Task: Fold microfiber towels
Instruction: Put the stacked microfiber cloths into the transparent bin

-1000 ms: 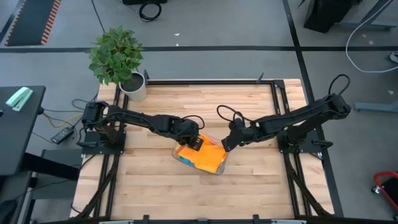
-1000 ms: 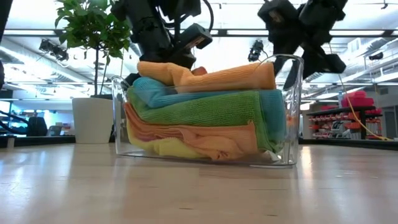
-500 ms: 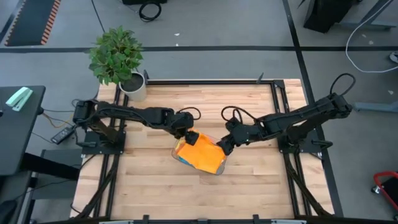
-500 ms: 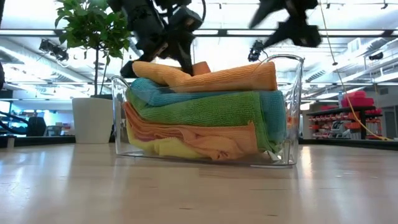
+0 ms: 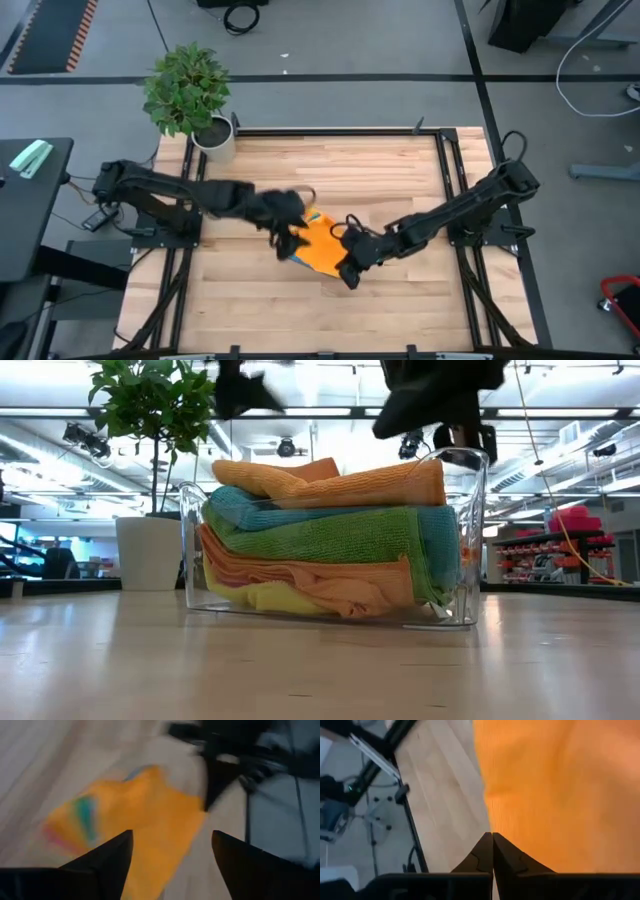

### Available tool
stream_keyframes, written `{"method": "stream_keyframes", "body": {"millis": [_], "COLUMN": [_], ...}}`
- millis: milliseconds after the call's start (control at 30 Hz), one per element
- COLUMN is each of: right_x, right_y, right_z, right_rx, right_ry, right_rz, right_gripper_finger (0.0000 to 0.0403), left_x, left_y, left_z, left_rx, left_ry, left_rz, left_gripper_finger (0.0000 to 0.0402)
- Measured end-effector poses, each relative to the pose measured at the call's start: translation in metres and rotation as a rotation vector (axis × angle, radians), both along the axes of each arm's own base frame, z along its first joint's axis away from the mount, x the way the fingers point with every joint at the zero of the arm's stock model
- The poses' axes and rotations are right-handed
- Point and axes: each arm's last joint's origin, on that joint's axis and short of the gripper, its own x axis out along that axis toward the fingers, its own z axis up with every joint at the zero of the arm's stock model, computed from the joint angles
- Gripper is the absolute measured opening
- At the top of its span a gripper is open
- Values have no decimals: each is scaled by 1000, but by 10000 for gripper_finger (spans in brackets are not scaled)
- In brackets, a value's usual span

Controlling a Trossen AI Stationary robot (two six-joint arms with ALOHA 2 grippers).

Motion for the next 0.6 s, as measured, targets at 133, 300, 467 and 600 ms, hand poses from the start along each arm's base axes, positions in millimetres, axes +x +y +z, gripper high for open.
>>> {"method": "stream_keyframes", "body": {"millis": [133,300,467,600], "right_x": [2,3,5,7], "right_y": [15,22,18,11], "right_z": [-14,-29,-32,-34], "right_rx": [11,-10,-21,-39], "right_ry": [27,77,93,101], "right_rz": [29,30,9,4], "right_gripper_finger": [5,4,3,2], "left_x": [16,32,44,51], "left_y": [-26,-26,-10,3], "left_z": [-10,-29,-45,-61], "left_rx": [228,467,570,581], "left_ry": [-93,-82,-48,20], "left_rz": [-270,-356,-441,-455], "left_gripper_finger": [241,143,22,16]}}
